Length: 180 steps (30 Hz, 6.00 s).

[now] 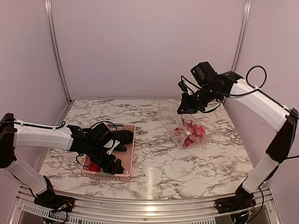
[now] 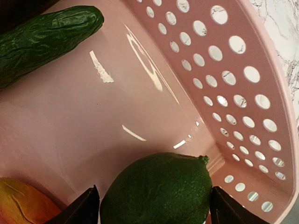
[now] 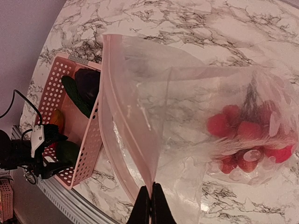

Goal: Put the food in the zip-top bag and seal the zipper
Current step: Pick up the fake fruit from the bin, then place the fake fruit in the zipper food storage bag, then pick up the fake fruit from the bin.

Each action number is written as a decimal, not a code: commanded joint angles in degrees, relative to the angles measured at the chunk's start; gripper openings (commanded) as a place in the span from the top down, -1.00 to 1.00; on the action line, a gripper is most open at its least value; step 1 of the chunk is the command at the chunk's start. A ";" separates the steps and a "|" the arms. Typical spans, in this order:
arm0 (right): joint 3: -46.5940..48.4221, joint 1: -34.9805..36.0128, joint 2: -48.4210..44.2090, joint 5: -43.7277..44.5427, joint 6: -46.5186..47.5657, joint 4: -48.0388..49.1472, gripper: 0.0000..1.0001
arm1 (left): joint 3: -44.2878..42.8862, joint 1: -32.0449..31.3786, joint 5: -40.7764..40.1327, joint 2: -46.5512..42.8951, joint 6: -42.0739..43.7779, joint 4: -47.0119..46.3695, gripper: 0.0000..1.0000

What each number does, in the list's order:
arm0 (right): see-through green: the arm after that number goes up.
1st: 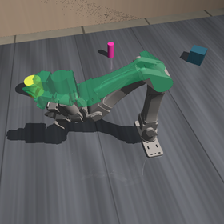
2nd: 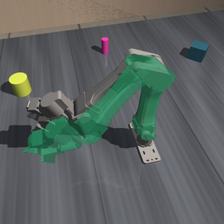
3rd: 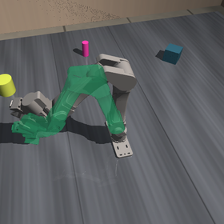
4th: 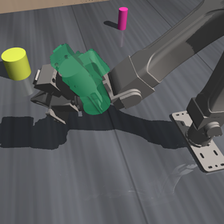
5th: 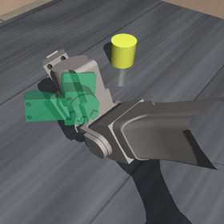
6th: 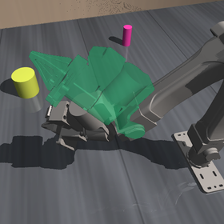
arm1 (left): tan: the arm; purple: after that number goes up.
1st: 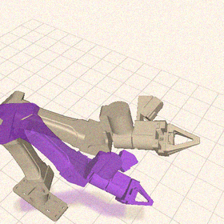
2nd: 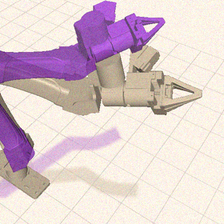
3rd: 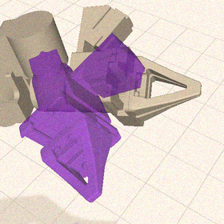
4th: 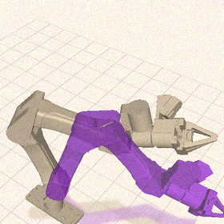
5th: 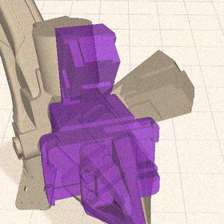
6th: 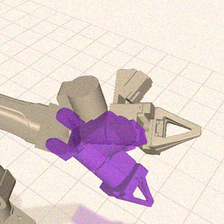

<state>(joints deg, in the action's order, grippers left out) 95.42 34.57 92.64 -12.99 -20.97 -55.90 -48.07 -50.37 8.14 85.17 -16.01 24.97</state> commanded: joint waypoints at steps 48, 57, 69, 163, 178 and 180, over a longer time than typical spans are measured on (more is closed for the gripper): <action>-0.05 0.34 -1.64 -2.72 -1.37 1.69 1.00 | -18.40 0.40 -9.09 6.88 -0.79 19.80 -0.01; 6.89 0.37 2.07 -3.50 -0.42 -1.20 1.00 | -43.21 0.44 -9.98 11.89 -5.27 21.74 0.03; 16.58 0.62 7.86 -5.86 -0.38 -5.02 1.00 | -44.64 0.01 -3.74 8.91 -16.36 -15.02 0.23; 8.42 -2.56 2.89 -9.85 -1.62 1.31 1.00 | -13.19 1.05 -24.06 0.96 -19.67 27.67 -0.04; 6.18 -2.51 2.04 -10.33 -2.26 2.07 1.00 | -9.62 0.81 -24.87 4.63 -19.15 26.39 -0.09; 6.10 -2.55 1.96 -10.47 -2.49 2.18 1.00 | -9.28 0.74 -25.05 5.18 -18.98 26.13 -0.09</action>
<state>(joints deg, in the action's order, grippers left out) 101.78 32.23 94.91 -22.96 -23.53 -54.83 -58.41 -49.34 -15.73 89.10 -35.53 50.57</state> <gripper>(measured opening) 0.004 0.543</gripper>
